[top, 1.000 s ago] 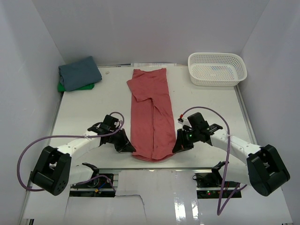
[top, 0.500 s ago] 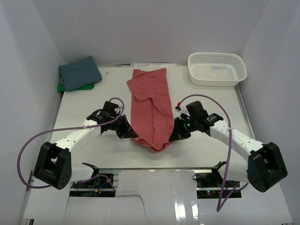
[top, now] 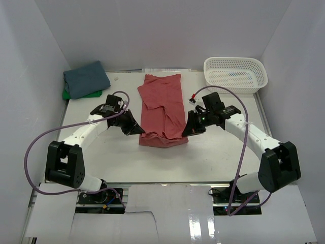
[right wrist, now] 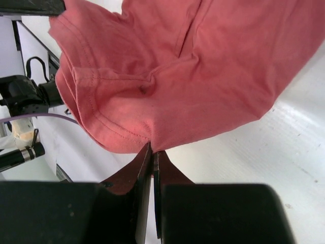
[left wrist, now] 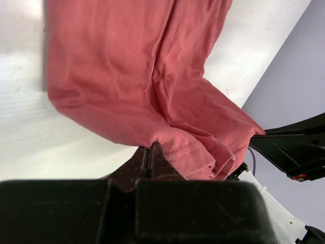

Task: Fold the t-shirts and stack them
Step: Fold the folded rectangular tshirt in 1/3 of the way

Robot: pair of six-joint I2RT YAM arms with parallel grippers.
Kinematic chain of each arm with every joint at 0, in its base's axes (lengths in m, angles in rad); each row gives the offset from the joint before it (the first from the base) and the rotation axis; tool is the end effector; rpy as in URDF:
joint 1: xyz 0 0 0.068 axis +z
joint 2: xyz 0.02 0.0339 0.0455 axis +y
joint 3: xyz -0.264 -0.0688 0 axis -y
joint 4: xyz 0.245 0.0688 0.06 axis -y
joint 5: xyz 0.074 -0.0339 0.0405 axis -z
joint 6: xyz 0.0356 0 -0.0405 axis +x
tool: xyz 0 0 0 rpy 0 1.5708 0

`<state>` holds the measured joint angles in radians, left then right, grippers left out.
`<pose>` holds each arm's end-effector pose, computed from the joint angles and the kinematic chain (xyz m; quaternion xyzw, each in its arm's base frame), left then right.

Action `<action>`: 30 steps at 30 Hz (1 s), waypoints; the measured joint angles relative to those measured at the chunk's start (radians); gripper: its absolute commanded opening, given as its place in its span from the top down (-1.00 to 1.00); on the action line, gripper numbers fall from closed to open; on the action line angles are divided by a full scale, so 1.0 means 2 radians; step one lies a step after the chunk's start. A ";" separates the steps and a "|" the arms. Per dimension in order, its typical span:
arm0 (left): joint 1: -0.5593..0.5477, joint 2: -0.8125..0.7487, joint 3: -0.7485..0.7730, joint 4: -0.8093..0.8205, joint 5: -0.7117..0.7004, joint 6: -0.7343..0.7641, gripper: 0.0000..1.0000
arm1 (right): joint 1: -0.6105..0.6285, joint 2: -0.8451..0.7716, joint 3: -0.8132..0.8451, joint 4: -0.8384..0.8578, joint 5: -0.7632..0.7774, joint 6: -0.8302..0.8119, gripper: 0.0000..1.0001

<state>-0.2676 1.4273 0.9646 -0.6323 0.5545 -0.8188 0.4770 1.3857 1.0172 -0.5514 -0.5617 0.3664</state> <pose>0.2612 -0.0911 0.2264 -0.1923 0.9170 -0.3449 0.0565 0.2442 0.1475 0.2579 -0.1388 0.9041 0.3654 0.1728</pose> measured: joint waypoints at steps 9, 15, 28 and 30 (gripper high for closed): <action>0.009 0.089 0.117 -0.023 0.004 0.020 1.00 | -0.019 0.068 0.091 -0.022 -0.012 -0.022 0.85; 0.019 0.130 0.182 -0.039 0.004 0.030 1.00 | -0.034 0.107 0.141 -0.044 -0.016 -0.034 0.85; 0.039 0.198 0.253 -0.052 0.001 0.043 1.00 | -0.049 0.199 0.244 -0.057 -0.023 -0.050 0.85; 0.040 0.207 0.262 -0.053 0.000 0.044 1.00 | -0.049 0.210 0.249 -0.060 -0.022 -0.053 0.85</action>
<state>-0.1883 1.8412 1.4891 -0.7376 0.5549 -0.7315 0.3786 1.8057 1.5162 -0.6712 -0.6056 0.2600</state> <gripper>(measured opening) 0.018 0.081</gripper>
